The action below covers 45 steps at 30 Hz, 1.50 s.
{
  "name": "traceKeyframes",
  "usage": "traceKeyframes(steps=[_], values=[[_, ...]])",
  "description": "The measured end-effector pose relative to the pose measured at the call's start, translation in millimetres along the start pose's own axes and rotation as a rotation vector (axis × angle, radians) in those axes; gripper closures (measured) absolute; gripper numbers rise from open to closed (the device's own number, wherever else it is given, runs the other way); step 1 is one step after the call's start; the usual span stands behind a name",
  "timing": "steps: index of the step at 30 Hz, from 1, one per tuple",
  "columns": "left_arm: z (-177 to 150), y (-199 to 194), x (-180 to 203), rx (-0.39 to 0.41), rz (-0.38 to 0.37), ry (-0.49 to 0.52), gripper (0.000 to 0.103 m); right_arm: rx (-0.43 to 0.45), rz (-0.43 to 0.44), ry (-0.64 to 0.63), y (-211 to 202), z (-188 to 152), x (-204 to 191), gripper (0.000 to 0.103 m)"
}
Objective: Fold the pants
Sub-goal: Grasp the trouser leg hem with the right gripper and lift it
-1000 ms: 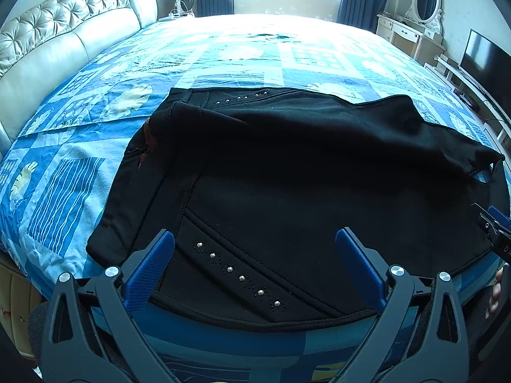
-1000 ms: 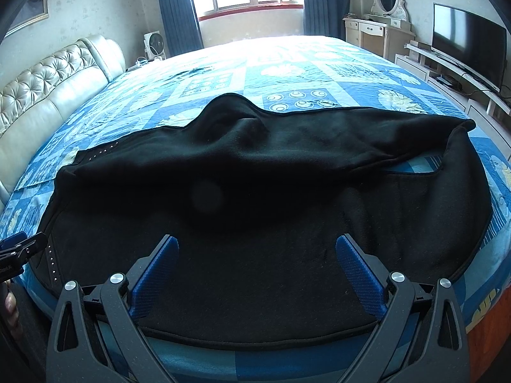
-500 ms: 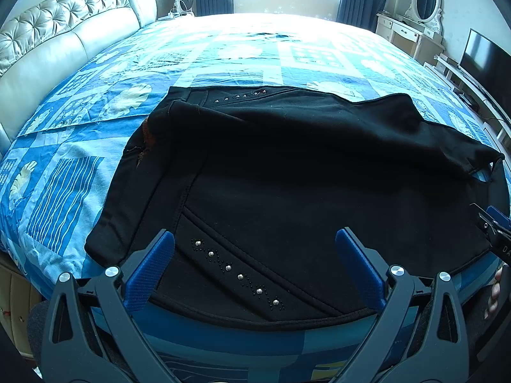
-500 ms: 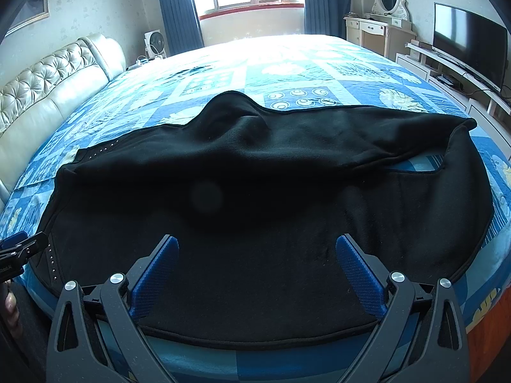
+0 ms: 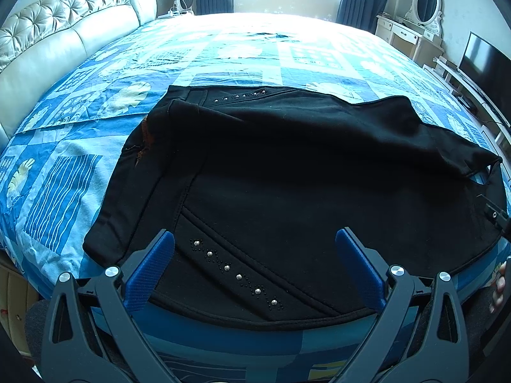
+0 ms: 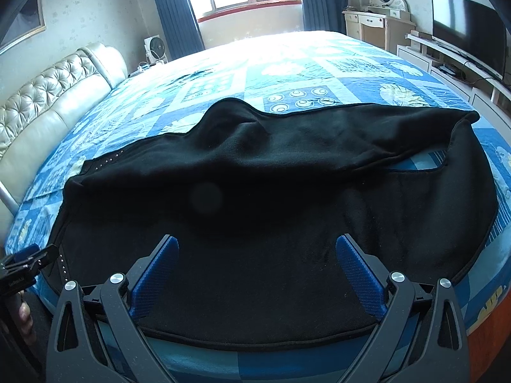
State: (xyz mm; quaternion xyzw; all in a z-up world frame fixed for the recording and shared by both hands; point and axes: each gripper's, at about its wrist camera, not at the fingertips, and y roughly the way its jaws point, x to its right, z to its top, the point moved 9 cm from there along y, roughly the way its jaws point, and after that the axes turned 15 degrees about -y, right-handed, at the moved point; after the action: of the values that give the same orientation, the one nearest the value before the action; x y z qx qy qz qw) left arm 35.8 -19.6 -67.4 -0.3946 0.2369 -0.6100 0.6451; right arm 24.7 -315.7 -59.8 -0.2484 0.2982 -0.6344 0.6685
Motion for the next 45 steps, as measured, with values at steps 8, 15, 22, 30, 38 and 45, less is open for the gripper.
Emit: traceKeyframes(steps=[8,15,22,30,38,45], values=[[0.2,3.6,-1.7,-0.002,0.009,0.011,0.002,0.229,0.077,0.502,-63.3,26.1,148.4,0.005],[1.6,5.5,-3.8,-0.012,0.01,0.001,0.002,0.269,0.145,1.017,-60.3,-48.8,290.8,0.004],[1.9,5.0,-8.2,0.011,0.06,0.012,0.002,0.237,0.244,1.103,-22.2,-74.9,299.7,0.005],[-3.7,11.8,-16.7,-0.039,0.07,-0.042,0.002,0.284,0.292,1.11,-9.7,-49.7,305.1,0.005],[-6.9,13.0,-17.3,-0.048,0.069,-0.046,0.002,0.313,0.398,1.253,-10.9,-60.3,297.9,0.023],[-9.0,16.8,-16.4,-0.061,0.068,-0.05,0.002,0.285,0.467,1.348,-3.2,-66.5,282.7,0.05]])
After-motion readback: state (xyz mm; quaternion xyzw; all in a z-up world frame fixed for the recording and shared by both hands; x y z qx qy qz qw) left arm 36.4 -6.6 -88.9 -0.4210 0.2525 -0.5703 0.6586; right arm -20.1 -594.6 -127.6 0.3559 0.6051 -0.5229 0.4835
